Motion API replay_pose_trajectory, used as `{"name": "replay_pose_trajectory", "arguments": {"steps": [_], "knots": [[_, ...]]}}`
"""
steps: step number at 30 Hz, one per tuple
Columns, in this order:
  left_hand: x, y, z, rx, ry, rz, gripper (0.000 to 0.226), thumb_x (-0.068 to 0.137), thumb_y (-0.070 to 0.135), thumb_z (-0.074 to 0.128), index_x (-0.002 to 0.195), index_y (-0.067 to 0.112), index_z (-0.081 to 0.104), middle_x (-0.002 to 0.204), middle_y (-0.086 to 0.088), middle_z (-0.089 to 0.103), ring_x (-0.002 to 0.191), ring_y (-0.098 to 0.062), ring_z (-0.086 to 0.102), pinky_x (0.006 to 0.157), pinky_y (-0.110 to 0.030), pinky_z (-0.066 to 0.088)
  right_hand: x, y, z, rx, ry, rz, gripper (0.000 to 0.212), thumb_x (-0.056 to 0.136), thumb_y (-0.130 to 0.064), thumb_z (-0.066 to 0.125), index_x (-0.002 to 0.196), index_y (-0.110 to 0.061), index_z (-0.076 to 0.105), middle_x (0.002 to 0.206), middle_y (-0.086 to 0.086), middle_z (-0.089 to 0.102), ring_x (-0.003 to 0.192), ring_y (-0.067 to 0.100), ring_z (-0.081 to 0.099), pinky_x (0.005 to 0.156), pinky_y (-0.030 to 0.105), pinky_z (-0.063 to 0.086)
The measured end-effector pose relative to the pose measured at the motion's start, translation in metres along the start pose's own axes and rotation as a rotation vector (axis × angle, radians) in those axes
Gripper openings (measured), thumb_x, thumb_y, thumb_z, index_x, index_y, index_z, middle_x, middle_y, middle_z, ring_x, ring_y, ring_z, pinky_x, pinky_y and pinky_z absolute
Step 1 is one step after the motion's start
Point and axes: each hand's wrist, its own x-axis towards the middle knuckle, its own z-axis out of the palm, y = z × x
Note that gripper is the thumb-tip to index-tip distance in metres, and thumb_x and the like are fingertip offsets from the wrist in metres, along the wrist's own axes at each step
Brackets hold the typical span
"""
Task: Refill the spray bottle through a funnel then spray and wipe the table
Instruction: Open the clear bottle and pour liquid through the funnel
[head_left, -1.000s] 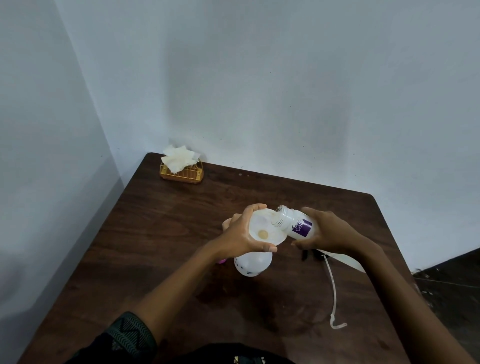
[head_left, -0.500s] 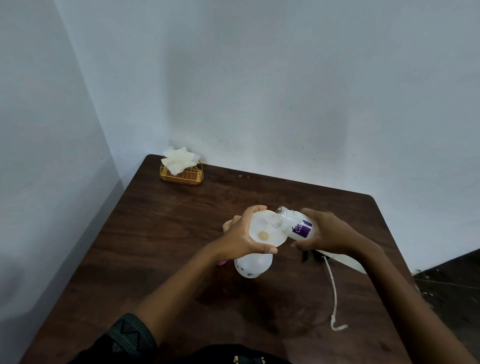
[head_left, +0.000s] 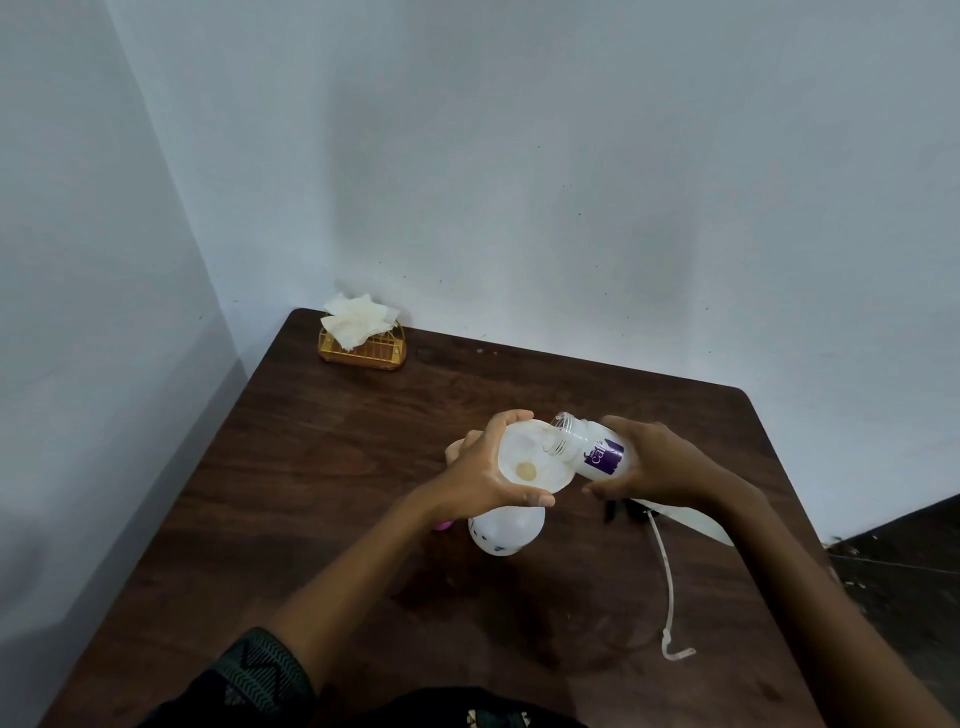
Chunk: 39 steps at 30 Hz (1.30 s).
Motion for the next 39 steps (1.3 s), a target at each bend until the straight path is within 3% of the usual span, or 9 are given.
{"name": "replay_pose_trajectory", "arguments": {"steps": [6,11,26,39], "knots": [[-0.0022,0.0007,-0.0017,0.004,0.0,0.015,0.098,0.046,0.073,0.069,0.129,0.056,0.019,0.136,0.007,0.036,0.126,-0.018,0.028,0.097,-0.034,0.023,-0.0006,-0.0012,-0.0001,-0.01,0.005,-0.004,0.038,0.066,-0.041,0.078,0.079,-0.04,0.043,0.078,-0.015,0.056,0.072,0.006,0.057,0.057,0.015,0.037],[-0.0019,0.0009,-0.0017,-0.01,-0.004,0.005,0.097,0.045,0.073,0.069,0.127,0.058,0.02,0.135,0.006,0.036,0.125,-0.018,0.029,0.097,-0.035,0.027,-0.0005,-0.0009,0.0002,0.002,0.002,-0.002,0.041,0.067,-0.04,0.078,0.094,-0.032,0.048,0.084,-0.014,0.058,0.076,0.008,0.059,0.06,0.017,0.041],[-0.0031,0.0019,-0.0019,-0.011,-0.004,-0.002,0.096,0.048,0.069,0.072,0.128,0.058,0.02,0.136,0.006,0.036,0.127,-0.019,0.026,0.096,-0.034,0.023,0.0,-0.0011,-0.0007,-0.003,-0.002,0.001,0.041,0.067,-0.04,0.077,0.095,-0.03,0.05,0.087,-0.01,0.06,0.077,0.01,0.06,0.063,0.021,0.046],[-0.0037,0.0041,-0.0028,-0.011,-0.007,-0.008,0.099,0.044,0.073,0.068,0.129,0.057,0.019,0.136,0.005,0.035,0.127,-0.019,0.026,0.097,-0.034,0.023,0.0008,-0.0015,-0.0014,-0.006,-0.007,0.001,0.041,0.066,-0.041,0.078,0.095,-0.03,0.05,0.084,-0.013,0.058,0.077,0.009,0.059,0.061,0.018,0.041]]}}
